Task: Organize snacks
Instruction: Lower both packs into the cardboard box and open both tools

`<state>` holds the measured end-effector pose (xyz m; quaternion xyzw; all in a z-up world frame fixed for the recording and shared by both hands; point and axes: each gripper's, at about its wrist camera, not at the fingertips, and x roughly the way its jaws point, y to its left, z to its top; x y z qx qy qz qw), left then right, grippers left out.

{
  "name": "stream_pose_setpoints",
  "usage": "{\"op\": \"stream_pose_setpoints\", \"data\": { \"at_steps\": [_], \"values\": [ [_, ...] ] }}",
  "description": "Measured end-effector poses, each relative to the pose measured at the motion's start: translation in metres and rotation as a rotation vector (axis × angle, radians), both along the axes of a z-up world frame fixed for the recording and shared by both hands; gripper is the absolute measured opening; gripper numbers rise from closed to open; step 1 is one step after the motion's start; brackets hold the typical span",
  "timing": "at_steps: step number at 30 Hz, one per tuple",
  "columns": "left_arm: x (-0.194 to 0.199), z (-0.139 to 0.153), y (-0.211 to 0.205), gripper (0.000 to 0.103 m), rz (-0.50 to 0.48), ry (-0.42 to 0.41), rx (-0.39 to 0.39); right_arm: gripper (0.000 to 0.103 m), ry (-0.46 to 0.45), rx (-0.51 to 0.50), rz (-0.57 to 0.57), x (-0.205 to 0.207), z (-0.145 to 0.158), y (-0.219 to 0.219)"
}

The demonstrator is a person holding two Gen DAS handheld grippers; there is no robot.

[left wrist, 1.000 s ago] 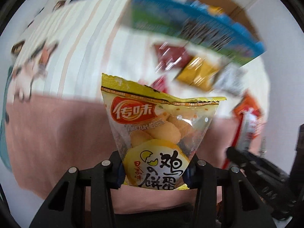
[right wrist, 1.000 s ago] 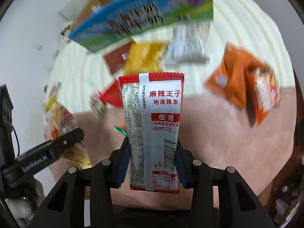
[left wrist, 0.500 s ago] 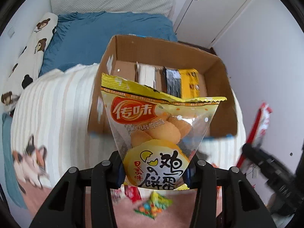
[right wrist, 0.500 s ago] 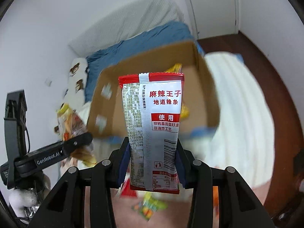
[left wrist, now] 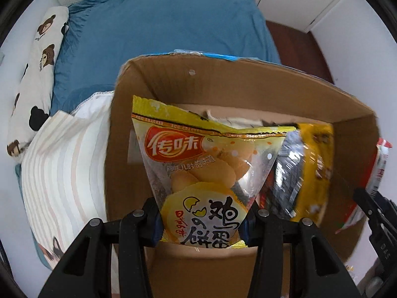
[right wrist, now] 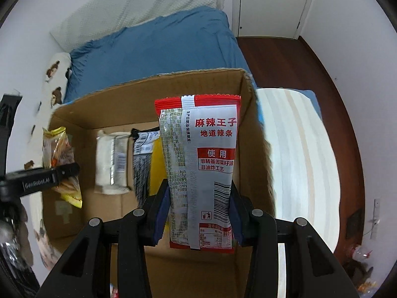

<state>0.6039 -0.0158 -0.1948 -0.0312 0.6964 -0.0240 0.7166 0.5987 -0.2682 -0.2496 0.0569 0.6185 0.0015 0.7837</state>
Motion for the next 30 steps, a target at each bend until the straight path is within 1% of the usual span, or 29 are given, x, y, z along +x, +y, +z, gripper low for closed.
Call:
{"op": "stream_pose_setpoints", "data": {
  "at_steps": [2, 5, 7, 8, 9, 10, 11, 12, 13, 14, 15, 16, 17, 19, 25, 30],
  "values": [
    [0.011, -0.012, 0.001, 0.044, -0.001, 0.014, 0.028, 0.045, 0.008, -0.005, -0.006, 0.014, -0.013, -0.001],
    [0.020, -0.026, 0.004, 0.044, 0.005, 0.042, 0.043, 0.045, 0.025, -0.007, -0.011, 0.024, -0.021, -0.001],
    [0.022, -0.031, 0.000, 0.044, -0.019, 0.053, 0.039, 0.046, 0.048, -0.007, -0.009, 0.030, -0.028, 0.000],
    [0.025, -0.033, -0.001, 0.044, -0.024, 0.058, 0.034, 0.047, 0.062, -0.005, -0.021, 0.032, -0.031, -0.002],
    [0.025, -0.035, -0.002, 0.045, -0.026, 0.061, 0.025, 0.051, 0.070, -0.004, -0.033, 0.033, -0.033, -0.004],
    [0.027, -0.037, -0.002, 0.047, -0.025, 0.058, 0.014, 0.056, 0.076, -0.008, -0.036, 0.035, -0.035, -0.004],
    [0.028, -0.036, -0.003, 0.054, -0.024, 0.049, 0.003, 0.061, 0.073, -0.012, -0.036, 0.037, -0.036, -0.004],
    [0.029, -0.036, -0.004, 0.057, -0.023, 0.042, -0.010, 0.073, 0.069, -0.010, -0.035, 0.038, -0.035, -0.004],
    [0.029, -0.035, -0.005, 0.063, -0.020, 0.043, -0.023, 0.080, 0.065, -0.008, -0.033, 0.039, -0.033, -0.003],
    [0.029, -0.034, -0.006, 0.072, -0.019, 0.044, -0.032, 0.083, 0.068, 0.009, -0.034, 0.040, -0.033, -0.003],
    [0.028, -0.033, -0.008, 0.075, -0.017, 0.044, -0.046, 0.085, 0.073, 0.016, -0.035, 0.041, -0.034, -0.002],
    [0.028, -0.032, -0.011, 0.084, -0.020, 0.041, -0.053, 0.087, 0.075, 0.016, -0.030, 0.041, -0.033, -0.001],
    [0.028, -0.030, -0.013, 0.089, -0.024, 0.036, -0.054, 0.089, 0.074, 0.014, -0.024, 0.040, -0.033, 0.001],
    [0.027, -0.026, -0.017, 0.090, -0.029, 0.016, -0.038, 0.093, 0.079, 0.009, -0.013, 0.037, -0.033, 0.004],
    [0.017, -0.014, -0.015, 0.090, -0.014, -0.006, -0.048, 0.096, 0.070, 0.008, -0.008, 0.026, -0.030, 0.007],
    [-0.006, 0.005, -0.012, 0.090, -0.007, -0.041, -0.087, 0.098, 0.057, 0.025, -0.012, 0.015, -0.023, 0.005]
  ]
}}
